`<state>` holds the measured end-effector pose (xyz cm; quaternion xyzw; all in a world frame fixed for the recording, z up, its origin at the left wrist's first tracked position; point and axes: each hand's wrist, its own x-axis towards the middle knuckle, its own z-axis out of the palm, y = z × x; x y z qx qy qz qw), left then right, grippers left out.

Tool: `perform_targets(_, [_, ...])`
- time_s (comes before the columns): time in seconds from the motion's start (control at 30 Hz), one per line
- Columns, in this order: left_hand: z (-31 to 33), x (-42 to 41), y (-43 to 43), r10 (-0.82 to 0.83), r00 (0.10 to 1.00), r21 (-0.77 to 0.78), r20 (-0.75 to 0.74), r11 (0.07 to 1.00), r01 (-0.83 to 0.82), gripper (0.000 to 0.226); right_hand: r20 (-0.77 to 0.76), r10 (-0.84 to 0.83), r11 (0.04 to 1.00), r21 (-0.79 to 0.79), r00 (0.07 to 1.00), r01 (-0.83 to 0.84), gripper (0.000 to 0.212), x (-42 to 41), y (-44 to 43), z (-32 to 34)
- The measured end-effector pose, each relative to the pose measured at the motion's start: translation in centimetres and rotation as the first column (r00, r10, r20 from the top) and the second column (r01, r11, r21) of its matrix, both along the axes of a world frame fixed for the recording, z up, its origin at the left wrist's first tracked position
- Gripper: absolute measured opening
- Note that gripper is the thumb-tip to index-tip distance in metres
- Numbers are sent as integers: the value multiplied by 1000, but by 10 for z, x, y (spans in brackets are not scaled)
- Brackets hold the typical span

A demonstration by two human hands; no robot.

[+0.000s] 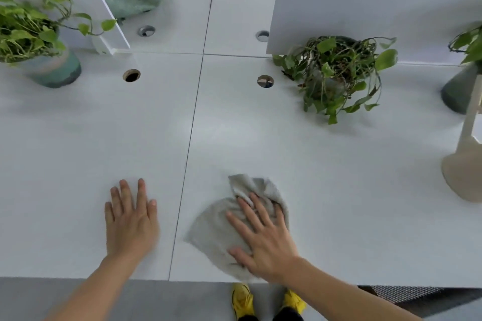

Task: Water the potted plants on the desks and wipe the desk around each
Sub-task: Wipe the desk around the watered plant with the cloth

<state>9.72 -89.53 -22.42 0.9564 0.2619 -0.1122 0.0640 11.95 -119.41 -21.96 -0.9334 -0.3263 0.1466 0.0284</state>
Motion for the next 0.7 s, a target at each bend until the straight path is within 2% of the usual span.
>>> perform_targets(0.07, [5,2,-5,24,999,0,-25,1000,-24,62,-21,-16,998,-58,1000,15,66,-5,-64,1])
perform_targets(0.1, [8,5,-11,32,999,6,-25,999,-31,61,-17,-78,994,-77,997,76,67,1,-98,2])
perform_targets(0.17, [12,9,-22,46,999,10,-14,999,-45,59,44,-308,944,-109,950,311,69,27,-151,-1])
perform_targets(0.2, [14,13,-29,15,1000,4,3,1000,-16,57,38,-497,859,-118,867,498,70,44,-167,1])
perform_targets(0.23, [15,18,-37,-34,999,0,23,999,34,56,16,-690,718,-107,723,688,70,61,-172,3])
perform_targets(0.27, [15,23,-45,-90,995,-5,39,996,90,55,-10,-843,536,-91,537,839,72,78,-164,5])
perform_targets(0.3, [14,31,-54,-138,989,-12,46,990,138,55,-28,-927,375,-92,374,922,73,91,-146,8])
perform_targets(0.33, [13,40,-65,-162,985,-28,57,986,164,55,-49,-950,310,-103,307,945,74,99,-122,11])
perform_targets(0.37, [13,48,-74,-161,984,-43,69,985,165,54,-60,-926,377,-110,372,920,74,100,-93,13])
perform_targets(0.4, [13,59,-86,-155,984,-59,83,985,160,53,-73,-838,546,-94,541,833,73,94,-68,12])
perform_targets(0.43, [12,67,-94,-136,987,-69,91,987,142,52,-93,-669,743,-64,737,666,71,82,-47,10])
perform_targets(0.47, [12,74,-102,-118,988,-75,101,989,125,51,-133,-450,892,-28,883,451,69,69,-38,12])
perform_targets(0.5, [12,81,-107,-100,989,-78,112,991,109,49,-153,-246,969,-11,957,247,68,66,-45,13])
perform_targets(0.53, [11,83,-109,-85,989,-77,124,992,95,48,-150,-94,995,20,984,98,68,74,-62,16])
perform_targets(0.57, [9,86,-111,-80,988,-71,131,993,90,48,-124,-26,999,20,992,29,70,92,-86,15])
perform_targets(0.6, [8,85,-111,-87,987,-62,138,993,97,47,-96,-57,998,-21,994,55,75,113,-111,13])
perform_targets(0.63, [6,83,-110,-103,984,-50,144,993,111,47,-52,-175,983,-71,983,171,79,137,-138,10])
perform_targets(0.67, [5,81,-109,-106,983,-44,148,993,114,47,-6,-366,926,-103,930,364,80,160,-164,9])
perform_targets(0.7, [3,79,-108,-109,982,-36,151,993,115,46,28,-556,823,-122,831,555,78,180,-183,10])
